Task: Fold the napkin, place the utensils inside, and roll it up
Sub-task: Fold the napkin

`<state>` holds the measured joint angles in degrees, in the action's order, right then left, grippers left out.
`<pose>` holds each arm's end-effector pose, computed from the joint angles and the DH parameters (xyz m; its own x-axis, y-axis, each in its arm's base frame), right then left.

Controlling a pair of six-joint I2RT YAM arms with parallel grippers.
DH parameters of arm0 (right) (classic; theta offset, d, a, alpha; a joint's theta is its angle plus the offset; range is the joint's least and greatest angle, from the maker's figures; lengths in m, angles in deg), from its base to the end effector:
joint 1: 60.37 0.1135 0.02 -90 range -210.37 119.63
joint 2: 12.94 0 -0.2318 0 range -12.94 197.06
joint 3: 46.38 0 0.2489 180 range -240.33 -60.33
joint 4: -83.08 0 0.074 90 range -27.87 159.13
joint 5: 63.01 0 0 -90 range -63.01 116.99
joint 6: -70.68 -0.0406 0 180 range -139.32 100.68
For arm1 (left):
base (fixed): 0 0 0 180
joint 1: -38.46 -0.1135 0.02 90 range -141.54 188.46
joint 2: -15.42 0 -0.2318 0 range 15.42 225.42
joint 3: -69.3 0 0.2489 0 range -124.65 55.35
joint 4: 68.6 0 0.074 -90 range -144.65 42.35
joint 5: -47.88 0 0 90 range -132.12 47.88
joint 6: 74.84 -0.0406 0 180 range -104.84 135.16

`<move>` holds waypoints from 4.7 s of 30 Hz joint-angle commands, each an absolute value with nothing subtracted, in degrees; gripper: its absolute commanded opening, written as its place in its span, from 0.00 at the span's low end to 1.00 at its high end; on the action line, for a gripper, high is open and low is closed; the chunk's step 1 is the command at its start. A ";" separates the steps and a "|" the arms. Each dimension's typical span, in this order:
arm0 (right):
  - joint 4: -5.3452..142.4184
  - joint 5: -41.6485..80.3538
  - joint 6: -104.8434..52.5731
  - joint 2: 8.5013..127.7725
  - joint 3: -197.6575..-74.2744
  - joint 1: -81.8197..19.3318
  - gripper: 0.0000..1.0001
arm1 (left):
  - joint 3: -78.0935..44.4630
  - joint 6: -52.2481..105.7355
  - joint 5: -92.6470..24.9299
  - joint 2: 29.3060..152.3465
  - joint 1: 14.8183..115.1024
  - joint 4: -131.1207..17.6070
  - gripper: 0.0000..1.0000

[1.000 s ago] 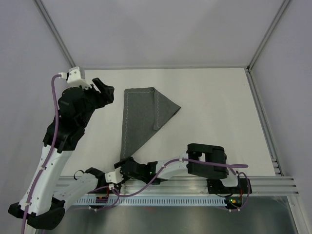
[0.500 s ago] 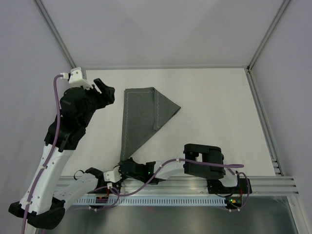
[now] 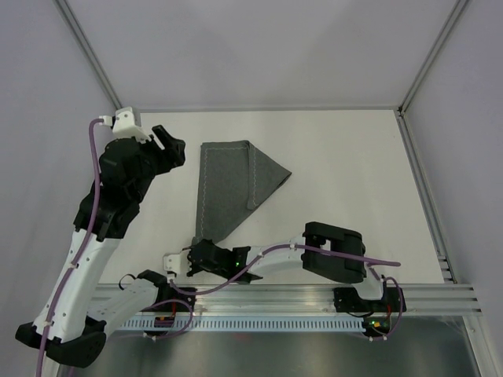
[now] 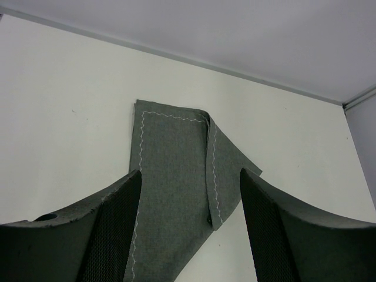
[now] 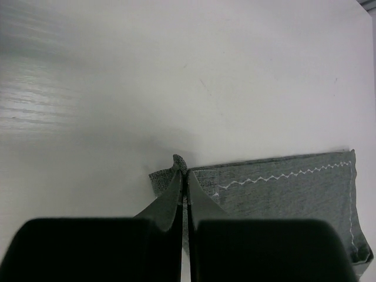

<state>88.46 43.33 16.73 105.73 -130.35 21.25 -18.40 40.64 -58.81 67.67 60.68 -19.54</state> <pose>0.0746 0.4280 0.1199 0.4800 -0.6168 -0.6239 -0.7807 0.0242 -0.6245 0.1808 -0.0613 0.4146 -0.2413 -0.3466 -0.9065 0.0000 0.9341 -0.3571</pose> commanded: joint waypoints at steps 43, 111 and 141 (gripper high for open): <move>71.51 45.27 3.53 80.40 -130.82 -7.54 0.00 | -21.46 40.04 -46.34 80.81 54.99 -26.88 0.73; 69.31 45.19 3.36 95.69 -134.77 -23.19 0.01 | -15.76 41.70 -37.29 86.96 52.61 -33.38 0.71; 63.51 40.71 -3.50 98.24 -139.43 -27.15 0.27 | -1.69 49.97 -26.14 97.94 52.70 -50.95 0.70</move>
